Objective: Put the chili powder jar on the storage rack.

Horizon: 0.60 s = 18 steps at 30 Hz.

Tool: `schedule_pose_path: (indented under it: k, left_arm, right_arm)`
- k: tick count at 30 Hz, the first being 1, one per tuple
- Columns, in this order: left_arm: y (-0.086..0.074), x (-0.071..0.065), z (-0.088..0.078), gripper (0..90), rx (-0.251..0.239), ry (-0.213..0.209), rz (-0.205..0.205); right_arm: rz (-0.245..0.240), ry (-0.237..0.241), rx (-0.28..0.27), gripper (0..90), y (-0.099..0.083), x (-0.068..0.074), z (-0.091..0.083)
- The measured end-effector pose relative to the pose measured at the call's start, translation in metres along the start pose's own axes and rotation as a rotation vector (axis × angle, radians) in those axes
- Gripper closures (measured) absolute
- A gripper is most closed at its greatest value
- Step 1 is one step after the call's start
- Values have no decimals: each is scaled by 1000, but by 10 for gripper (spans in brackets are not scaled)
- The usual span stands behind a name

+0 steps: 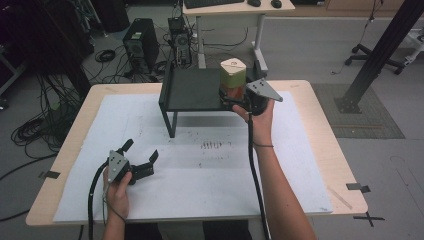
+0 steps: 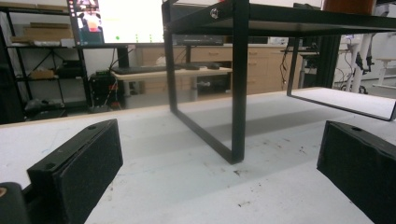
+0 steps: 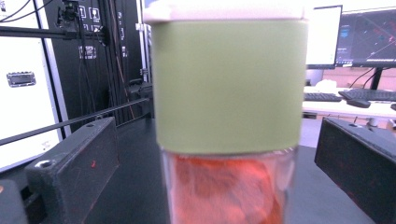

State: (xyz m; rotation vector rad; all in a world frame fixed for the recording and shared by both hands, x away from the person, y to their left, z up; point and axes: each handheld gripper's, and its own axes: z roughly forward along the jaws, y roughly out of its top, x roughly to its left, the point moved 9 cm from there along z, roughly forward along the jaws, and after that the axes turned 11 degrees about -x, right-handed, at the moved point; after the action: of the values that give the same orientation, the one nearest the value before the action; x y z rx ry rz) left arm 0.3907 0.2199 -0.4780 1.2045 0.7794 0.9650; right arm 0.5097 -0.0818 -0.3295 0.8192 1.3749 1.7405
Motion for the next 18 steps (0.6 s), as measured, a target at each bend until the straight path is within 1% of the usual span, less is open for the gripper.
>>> schedule_pose_path:
  k: [3, 9, 10, 18]
  left_arm:
    - [0, 0, 0, 4, -1, 0, 2]
    - [0, 0, 0, 3, -1, 0, 5]
    - [0, 0, 0, 4, -1, 0, 4]
    - [0, 0, 0, 4, 0, -1, 3]
  right_arm:
    - [-13, 2, -14, 1, 3, 3, -13]
    - [-21, 13, -37, 1, 5, 7, -37]
    - [-21, 13, -45, 1, 6, 8, -43]
    - [-14, 20, -58, 0, -1, 11, -65]
